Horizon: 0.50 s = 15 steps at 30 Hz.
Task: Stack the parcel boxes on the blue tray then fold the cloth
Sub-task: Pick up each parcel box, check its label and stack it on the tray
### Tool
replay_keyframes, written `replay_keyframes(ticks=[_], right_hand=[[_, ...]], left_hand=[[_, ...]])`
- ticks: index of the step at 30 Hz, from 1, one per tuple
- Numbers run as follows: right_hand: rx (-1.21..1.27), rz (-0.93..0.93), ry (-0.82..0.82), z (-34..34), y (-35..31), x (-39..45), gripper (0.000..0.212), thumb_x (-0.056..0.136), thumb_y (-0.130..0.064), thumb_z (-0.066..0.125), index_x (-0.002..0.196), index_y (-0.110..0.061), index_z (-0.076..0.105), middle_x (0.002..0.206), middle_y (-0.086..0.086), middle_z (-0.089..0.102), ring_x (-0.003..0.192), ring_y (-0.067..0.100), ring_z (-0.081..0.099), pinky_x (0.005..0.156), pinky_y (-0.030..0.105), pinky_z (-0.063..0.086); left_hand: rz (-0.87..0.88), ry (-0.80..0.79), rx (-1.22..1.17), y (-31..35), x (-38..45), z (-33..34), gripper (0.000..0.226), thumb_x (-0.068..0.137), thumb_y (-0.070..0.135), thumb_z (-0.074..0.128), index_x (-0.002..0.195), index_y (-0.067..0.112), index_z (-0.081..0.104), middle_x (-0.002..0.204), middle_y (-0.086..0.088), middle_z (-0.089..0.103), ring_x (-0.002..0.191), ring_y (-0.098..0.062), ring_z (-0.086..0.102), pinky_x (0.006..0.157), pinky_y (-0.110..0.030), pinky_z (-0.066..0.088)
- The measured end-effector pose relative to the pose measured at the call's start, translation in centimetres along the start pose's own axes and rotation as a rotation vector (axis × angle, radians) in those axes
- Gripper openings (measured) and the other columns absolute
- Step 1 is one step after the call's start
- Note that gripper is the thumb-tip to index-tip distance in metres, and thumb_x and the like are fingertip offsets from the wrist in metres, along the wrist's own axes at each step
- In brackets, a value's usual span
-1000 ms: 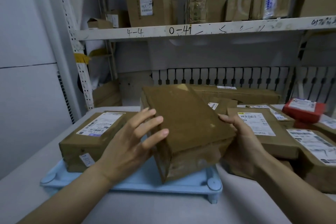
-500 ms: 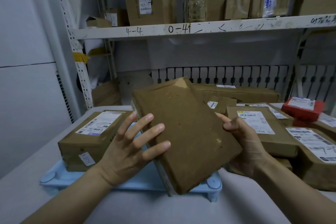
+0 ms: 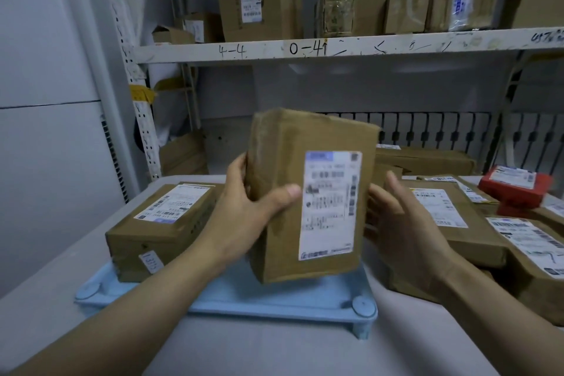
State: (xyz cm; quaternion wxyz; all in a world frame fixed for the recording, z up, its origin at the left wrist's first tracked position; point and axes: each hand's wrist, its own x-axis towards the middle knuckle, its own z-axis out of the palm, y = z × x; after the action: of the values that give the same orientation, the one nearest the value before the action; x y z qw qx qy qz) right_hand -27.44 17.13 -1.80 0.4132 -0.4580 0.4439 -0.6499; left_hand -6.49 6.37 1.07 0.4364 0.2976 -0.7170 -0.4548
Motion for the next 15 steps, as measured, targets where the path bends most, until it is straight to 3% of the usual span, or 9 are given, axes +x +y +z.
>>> replay_keyframes(ticks=[3, 6, 11, 15], right_hand=[[-0.029, 0.033, -0.077, 0.5, 0.3, -0.1, 0.051, 0.089, -0.054, 0.050, 0.132, -0.029, 0.060, 0.136, 0.005, 0.062, 0.132, 0.032, 0.050, 0.116, 0.059, 0.026], [0.031, 0.173, -0.050, 1.1, 0.4, 0.0, 0.047, 0.084, -0.049, 0.065, 0.128, -0.034, 0.064, 0.131, 0.003, 0.066, 0.128, 0.029, 0.056, 0.114, 0.051, 0.032], [0.035, 0.348, 0.154, 2.3, 0.8, 0.9, 0.047, 0.079, -0.053, 0.069, 0.116, -0.025, 0.072, 0.116, 0.007, 0.073, 0.120, 0.031, 0.061, 0.110, 0.052, 0.041], [0.039, 0.427, 0.276, 4.2, 1.3, 2.3, 0.046, 0.076, -0.055, 0.070, 0.107, -0.021, 0.076, 0.103, 0.007, 0.077, 0.106, 0.030, 0.068, 0.098, 0.049, 0.051]], left_hand=[[-0.399, -0.096, -0.298, 0.3, 0.3, 0.2, 0.073, 0.063, 0.069, 0.069, 0.121, 0.026, 0.064, 0.108, 0.002, 0.075, 0.104, -0.020, 0.069, 0.099, -0.044, 0.049], [-0.587, -0.137, -0.441, -0.1, -0.1, 0.1, 0.061, 0.073, 0.068, 0.063, 0.112, 0.023, 0.071, 0.104, -0.006, 0.076, 0.102, -0.026, 0.070, 0.100, -0.046, 0.049], [-0.656, -0.138, -0.452, -0.9, 0.3, -0.5, 0.071, 0.069, 0.073, 0.065, 0.116, 0.020, 0.068, 0.104, -0.010, 0.075, 0.100, -0.028, 0.071, 0.095, -0.043, 0.052], [-0.594, -0.138, -0.376, -0.9, 0.7, -2.0, 0.047, 0.081, 0.057, 0.066, 0.111, 0.021, 0.071, 0.102, -0.008, 0.076, 0.104, -0.027, 0.068, 0.101, -0.044, 0.048]])
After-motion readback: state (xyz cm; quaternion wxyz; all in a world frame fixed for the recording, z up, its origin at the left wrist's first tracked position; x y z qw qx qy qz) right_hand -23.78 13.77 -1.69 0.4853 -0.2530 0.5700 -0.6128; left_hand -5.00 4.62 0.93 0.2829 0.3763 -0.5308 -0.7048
